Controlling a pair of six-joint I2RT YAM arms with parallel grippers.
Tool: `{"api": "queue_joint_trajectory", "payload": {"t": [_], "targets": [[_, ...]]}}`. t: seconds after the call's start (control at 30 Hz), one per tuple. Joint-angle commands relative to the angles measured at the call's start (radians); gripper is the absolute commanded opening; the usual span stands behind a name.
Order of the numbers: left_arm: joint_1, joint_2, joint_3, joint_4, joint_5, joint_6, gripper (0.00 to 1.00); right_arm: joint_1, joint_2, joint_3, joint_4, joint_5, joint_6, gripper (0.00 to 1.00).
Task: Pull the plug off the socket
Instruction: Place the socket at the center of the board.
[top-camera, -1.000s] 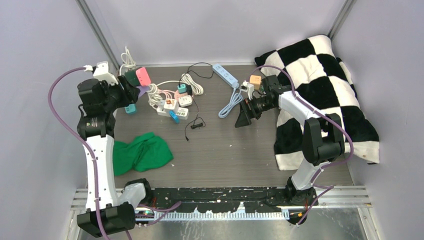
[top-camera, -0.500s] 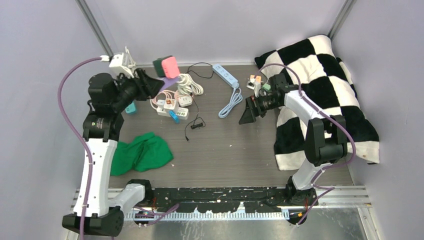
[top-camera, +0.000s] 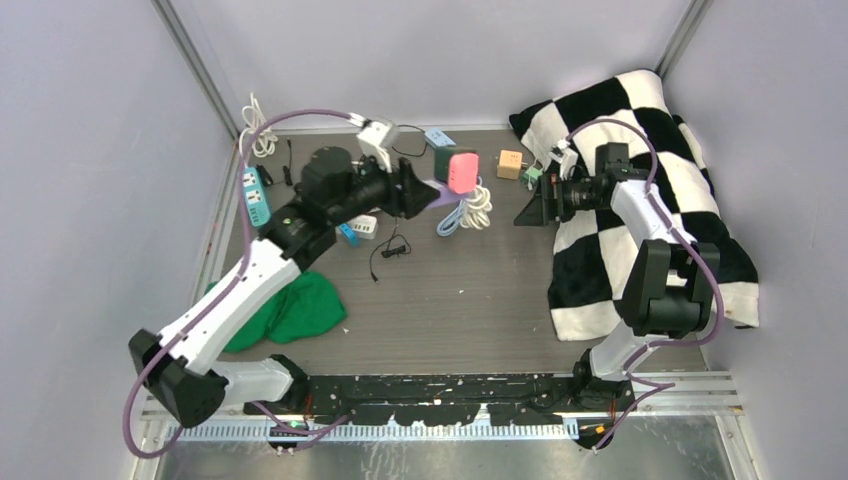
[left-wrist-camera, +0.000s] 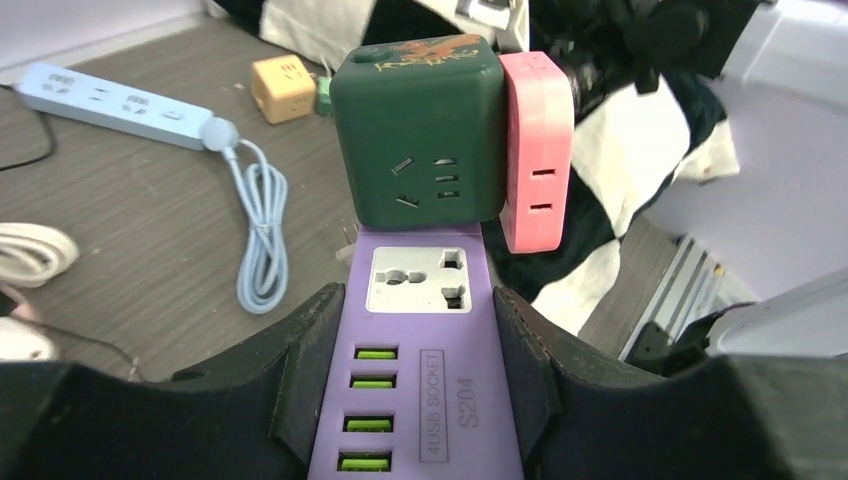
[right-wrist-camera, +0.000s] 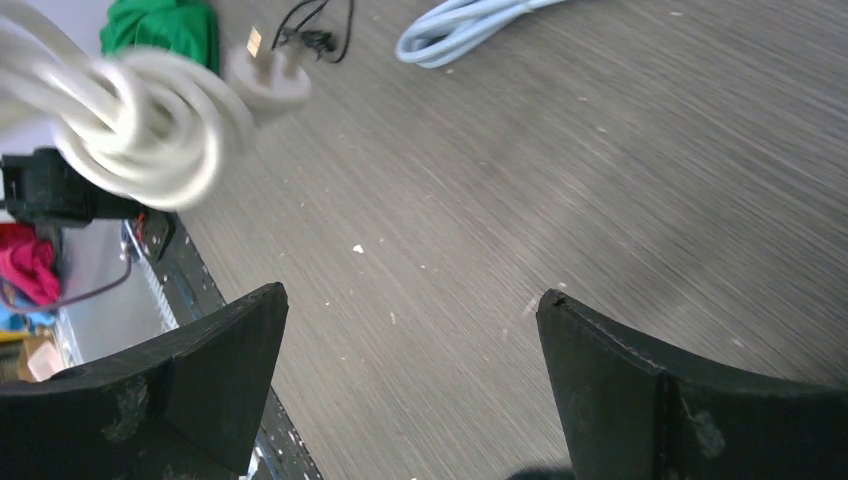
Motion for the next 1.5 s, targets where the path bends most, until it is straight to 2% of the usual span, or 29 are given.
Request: {"api": "queue_joint_trajectory", "payload": {"t": [0.0,0.1,0.27,0.5,0.73,0.87,1.03,1.27,1.47], "targets": [[-0.12,0.063,-0.021,0.348,-0.058,0.077,0.0,-0.054,-0.053,0.025,0.022,-0.011,0.026,1.0],[-0.181,0.121,-0.08,0.448,-0.059,0.127,0.0,-0.076,-0.059,0.016,0.026,-0.016,0.027,1.0],[-0.24,0.202,-0.246,0.706,-0.055,0.159,0.0,-0.091,-0.051,0.009,0.032,-0.016,0.03,1.0],[-0.278,0.288,-0.427,0.863,-0.005,0.266,0.0,-0.091,-0.032,-0.007,0.037,-0.011,0.028,1.0],[-0.278,0.228,-0.637,0.816,0.042,0.418,0.0,-0.091,-0.026,-0.028,0.04,-0.003,0.017,1.0],[-0.278,0.219,-0.696,0.759,0.048,0.46,0.0,-0.091,-0.018,-0.028,0.041,-0.007,0.02,1.0],[-0.279,0.265,-0.74,0.763,0.032,0.474,0.0,-0.088,-0.008,-0.036,0.05,-0.013,0.028,1.0],[-0.287,0.366,-0.787,0.853,-0.028,0.479,0.0,-0.066,-0.02,-0.058,0.048,0.001,0.016,1.0],[-0.289,0.38,-0.801,0.814,-0.155,0.494,0.0,-0.032,-0.022,-0.071,0.04,0.008,-0.002,1.0]]}}
